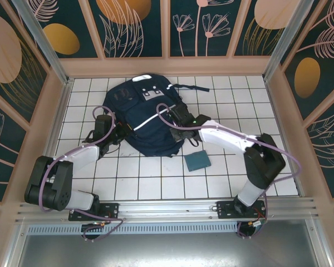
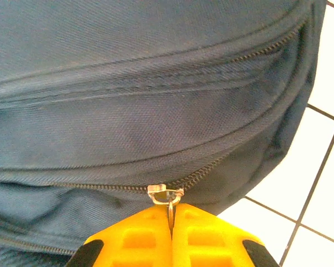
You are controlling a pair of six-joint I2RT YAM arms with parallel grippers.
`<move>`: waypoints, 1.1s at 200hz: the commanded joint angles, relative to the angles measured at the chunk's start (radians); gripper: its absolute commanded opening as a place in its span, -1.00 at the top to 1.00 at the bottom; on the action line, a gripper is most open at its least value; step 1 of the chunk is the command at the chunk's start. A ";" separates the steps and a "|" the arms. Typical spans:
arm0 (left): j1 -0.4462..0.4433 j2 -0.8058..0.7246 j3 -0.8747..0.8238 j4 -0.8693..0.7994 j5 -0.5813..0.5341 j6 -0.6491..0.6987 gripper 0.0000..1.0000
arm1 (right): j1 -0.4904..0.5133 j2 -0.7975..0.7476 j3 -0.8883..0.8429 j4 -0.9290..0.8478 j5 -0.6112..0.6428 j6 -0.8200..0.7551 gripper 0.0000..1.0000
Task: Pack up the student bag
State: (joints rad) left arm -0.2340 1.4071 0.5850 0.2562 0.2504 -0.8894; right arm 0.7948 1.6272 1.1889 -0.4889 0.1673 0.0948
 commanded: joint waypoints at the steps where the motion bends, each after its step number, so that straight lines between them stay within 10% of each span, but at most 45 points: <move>1: 0.019 0.013 0.055 0.042 -0.046 0.056 1.00 | 0.060 -0.110 -0.039 -0.142 -0.115 0.038 1.00; 50: 0.019 0.125 0.194 0.007 -0.023 0.114 0.98 | 0.132 -0.139 -0.052 -0.035 -0.203 0.072 1.00; 112: 0.019 0.005 0.143 -0.174 -0.248 0.047 -0.18 | 0.125 -0.073 -0.080 0.249 -0.199 0.155 1.00; 163: 0.003 -0.202 -0.065 -0.039 0.055 -0.256 -0.26 | 0.126 -0.038 -0.071 0.300 -0.256 0.162 1.00; 220: -0.097 -0.274 -0.147 0.060 0.068 -0.486 0.06 | 0.122 -0.020 -0.043 0.274 -0.288 0.152 1.00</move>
State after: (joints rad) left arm -0.2882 1.1526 0.4660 0.2211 0.2913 -1.2358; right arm 0.9165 1.6073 1.1122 -0.2756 -0.0967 0.2459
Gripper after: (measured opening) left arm 0.498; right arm 0.055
